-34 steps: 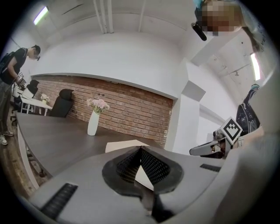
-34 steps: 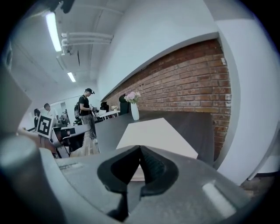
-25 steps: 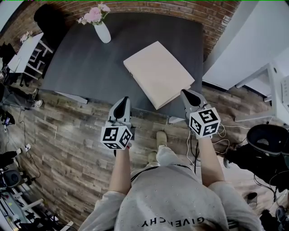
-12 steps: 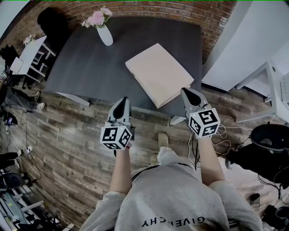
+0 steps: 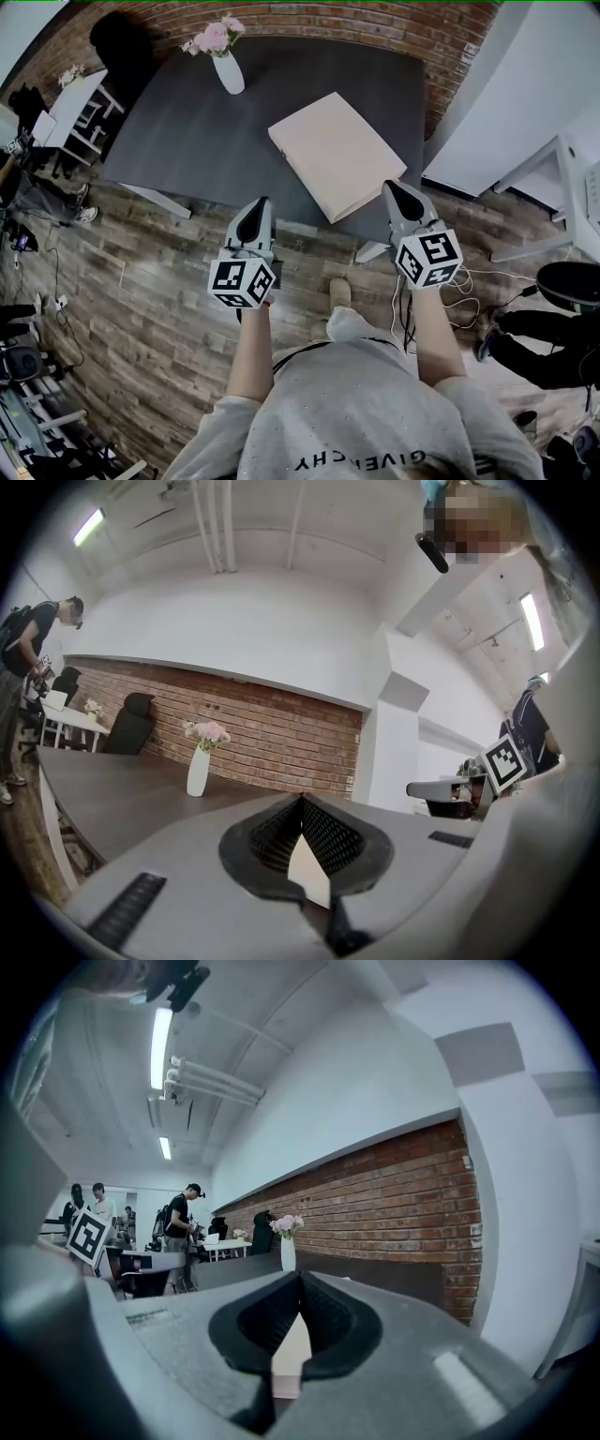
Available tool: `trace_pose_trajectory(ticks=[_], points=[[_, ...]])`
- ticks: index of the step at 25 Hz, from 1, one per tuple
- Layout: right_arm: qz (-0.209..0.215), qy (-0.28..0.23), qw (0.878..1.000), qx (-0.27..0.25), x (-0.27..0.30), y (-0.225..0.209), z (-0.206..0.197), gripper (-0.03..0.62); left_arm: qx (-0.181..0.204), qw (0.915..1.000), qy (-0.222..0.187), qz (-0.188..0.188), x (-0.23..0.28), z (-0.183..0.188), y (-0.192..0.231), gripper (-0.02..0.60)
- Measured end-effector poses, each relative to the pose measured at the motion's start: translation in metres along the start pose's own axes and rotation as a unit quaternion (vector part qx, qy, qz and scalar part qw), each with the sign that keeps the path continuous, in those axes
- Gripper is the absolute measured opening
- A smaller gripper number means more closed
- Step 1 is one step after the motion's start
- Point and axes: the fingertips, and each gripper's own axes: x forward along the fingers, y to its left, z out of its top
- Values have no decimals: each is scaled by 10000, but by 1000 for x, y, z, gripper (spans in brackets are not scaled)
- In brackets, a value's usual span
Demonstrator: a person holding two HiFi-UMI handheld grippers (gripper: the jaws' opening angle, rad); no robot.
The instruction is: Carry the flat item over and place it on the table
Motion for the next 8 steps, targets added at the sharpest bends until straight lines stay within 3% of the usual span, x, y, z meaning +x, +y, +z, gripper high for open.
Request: trace_pose_trajectory(ticks=[8], points=[[35, -91, 9999, 52, -7, 10, -1, 1, -17, 10000, -1, 37, -10, 0, 4, -2]])
